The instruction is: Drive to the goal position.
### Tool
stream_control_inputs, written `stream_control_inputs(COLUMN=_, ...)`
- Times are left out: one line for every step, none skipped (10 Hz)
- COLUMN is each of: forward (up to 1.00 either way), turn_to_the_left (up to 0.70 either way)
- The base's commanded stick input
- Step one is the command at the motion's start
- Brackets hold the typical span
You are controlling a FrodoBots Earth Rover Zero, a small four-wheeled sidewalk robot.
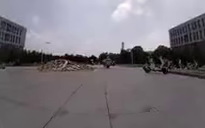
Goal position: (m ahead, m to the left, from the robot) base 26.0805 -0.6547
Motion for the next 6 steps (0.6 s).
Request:
stream_control_inputs(forward=0.7, turn_to_the_left=0.14)
stream_control_inputs(forward=0.7, turn_to_the_left=0.14)
stream_control_inputs(forward=0.7, turn_to_the_left=0.03)
stream_control_inputs(forward=0.7, turn_to_the_left=0.0)
stream_control_inputs(forward=0.7, turn_to_the_left=0.0)
stream_control_inputs(forward=0.7, turn_to_the_left=0.0)
